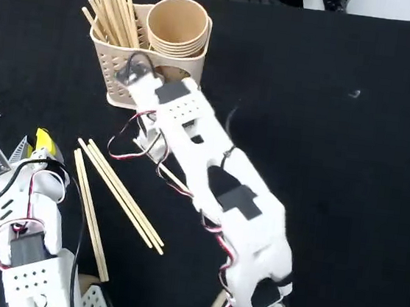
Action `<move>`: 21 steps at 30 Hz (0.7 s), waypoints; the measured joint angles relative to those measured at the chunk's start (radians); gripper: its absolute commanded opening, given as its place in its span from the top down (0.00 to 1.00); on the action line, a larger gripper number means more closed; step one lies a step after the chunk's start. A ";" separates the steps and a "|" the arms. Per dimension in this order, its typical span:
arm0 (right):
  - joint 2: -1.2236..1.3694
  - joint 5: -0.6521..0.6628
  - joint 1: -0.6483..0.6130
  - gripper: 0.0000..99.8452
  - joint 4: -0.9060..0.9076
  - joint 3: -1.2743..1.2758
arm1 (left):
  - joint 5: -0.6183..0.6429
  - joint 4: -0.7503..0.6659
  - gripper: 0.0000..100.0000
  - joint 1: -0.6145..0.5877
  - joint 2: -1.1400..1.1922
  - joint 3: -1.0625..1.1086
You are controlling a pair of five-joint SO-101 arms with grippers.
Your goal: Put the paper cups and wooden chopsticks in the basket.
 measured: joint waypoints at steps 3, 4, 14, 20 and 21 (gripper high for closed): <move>0.052 0.046 0.000 0.75 -0.023 0.006 | 0.000 0.000 0.90 0.000 0.000 0.000; 0.066 0.054 0.000 0.75 -0.028 0.006 | 0.000 0.000 0.90 0.000 0.000 0.000; 0.098 0.064 0.002 0.75 -0.044 0.011 | 0.000 0.000 0.90 0.000 0.000 0.000; 0.002 0.066 0.000 0.75 0.002 0.032 | 0.000 0.000 0.90 0.000 0.000 0.000; -0.031 0.064 -0.008 0.75 0.002 0.058 | 0.000 0.000 0.90 0.000 0.000 0.000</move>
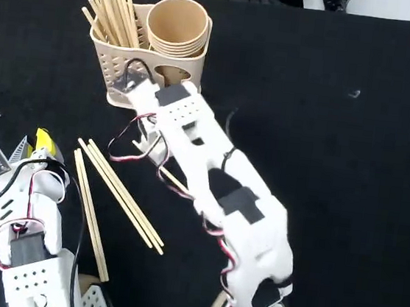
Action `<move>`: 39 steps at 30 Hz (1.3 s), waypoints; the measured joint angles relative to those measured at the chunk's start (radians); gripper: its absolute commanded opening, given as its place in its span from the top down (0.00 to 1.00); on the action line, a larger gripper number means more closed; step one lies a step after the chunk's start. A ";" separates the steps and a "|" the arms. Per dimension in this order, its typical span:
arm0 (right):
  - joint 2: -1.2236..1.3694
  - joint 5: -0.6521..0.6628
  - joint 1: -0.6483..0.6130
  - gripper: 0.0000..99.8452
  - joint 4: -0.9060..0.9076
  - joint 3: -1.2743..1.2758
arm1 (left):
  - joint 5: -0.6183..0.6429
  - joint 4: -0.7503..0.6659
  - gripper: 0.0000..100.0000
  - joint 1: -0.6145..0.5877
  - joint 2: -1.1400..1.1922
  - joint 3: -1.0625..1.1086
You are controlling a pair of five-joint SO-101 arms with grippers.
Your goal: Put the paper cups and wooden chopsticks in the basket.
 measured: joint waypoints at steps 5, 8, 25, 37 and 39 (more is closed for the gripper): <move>-0.074 0.002 -0.060 0.75 -0.129 0.198 | 0.000 0.000 0.90 0.000 0.000 0.000; -0.077 0.008 -0.064 0.77 -0.256 0.302 | 0.000 0.000 0.90 0.000 0.000 0.000; -0.144 0.101 0.018 0.99 -0.328 0.393 | 0.000 0.000 0.90 0.002 0.000 0.000; -0.624 -0.031 0.031 0.99 -0.233 0.387 | 0.000 0.000 0.90 0.002 0.000 0.000; -0.675 -0.080 0.029 0.99 -0.296 0.362 | 0.000 0.000 0.90 0.002 0.000 0.000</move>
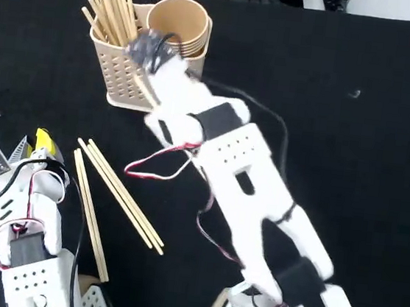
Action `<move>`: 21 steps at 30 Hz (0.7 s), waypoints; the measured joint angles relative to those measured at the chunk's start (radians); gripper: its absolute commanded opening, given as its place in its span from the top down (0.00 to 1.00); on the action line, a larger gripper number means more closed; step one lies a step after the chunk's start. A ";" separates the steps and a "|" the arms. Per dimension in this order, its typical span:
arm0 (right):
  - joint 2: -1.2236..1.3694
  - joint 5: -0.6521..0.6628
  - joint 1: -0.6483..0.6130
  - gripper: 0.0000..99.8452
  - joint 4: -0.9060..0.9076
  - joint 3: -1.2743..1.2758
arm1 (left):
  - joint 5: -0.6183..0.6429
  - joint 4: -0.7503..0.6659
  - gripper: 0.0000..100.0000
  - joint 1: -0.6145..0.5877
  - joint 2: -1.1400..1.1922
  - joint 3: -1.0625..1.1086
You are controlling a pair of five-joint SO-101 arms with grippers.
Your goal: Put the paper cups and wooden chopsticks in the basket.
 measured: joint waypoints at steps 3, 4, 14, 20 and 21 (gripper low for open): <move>-0.021 -0.091 -0.002 0.99 -0.163 -0.031 | 0.000 0.000 0.90 0.000 0.000 0.000; -0.021 -0.129 -0.006 0.99 -0.232 -0.038 | 0.000 0.000 0.90 0.000 0.000 0.000; 0.021 -0.321 -0.012 0.99 -0.844 -0.147 | 0.000 0.000 0.90 0.000 0.000 0.000; 0.178 -0.321 -0.012 0.99 -0.936 -0.295 | 0.000 0.000 0.90 0.000 0.000 0.000; 0.209 -0.321 -0.011 0.99 -0.937 -0.333 | 0.000 0.000 0.90 0.000 0.000 0.000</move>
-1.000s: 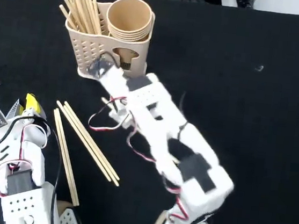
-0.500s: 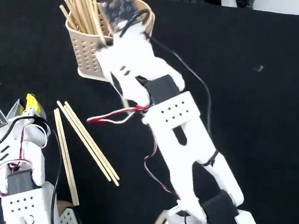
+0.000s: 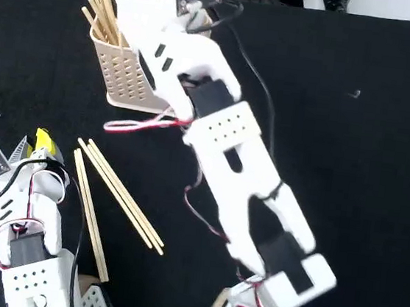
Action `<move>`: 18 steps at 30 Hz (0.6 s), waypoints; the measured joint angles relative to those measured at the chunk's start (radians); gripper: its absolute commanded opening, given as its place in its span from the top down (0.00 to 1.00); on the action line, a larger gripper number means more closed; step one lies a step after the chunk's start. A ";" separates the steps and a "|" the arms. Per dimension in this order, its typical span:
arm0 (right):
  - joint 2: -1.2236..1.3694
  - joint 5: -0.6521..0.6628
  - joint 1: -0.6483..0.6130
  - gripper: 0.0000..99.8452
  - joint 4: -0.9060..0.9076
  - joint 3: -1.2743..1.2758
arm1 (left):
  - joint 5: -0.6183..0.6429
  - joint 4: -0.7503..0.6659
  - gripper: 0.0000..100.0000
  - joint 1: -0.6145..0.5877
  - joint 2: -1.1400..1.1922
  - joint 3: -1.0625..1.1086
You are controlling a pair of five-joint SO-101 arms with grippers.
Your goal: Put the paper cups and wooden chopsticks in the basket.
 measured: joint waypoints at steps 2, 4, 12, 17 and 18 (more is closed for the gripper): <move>0.068 0.000 0.000 0.99 -0.003 -0.078 | 0.000 0.000 0.90 0.000 0.000 0.000; 0.130 0.000 0.000 0.99 -0.003 -0.147 | 0.000 0.000 0.90 0.000 0.000 0.000; 0.264 0.000 0.014 0.83 0.150 -0.321 | 0.000 0.000 0.89 0.000 0.000 0.000; 0.267 -0.002 0.011 0.82 0.321 -0.388 | 0.000 0.000 0.89 0.000 0.000 0.000; 0.267 -0.002 0.011 0.84 0.347 -0.402 | 0.000 0.000 0.89 0.000 0.000 0.000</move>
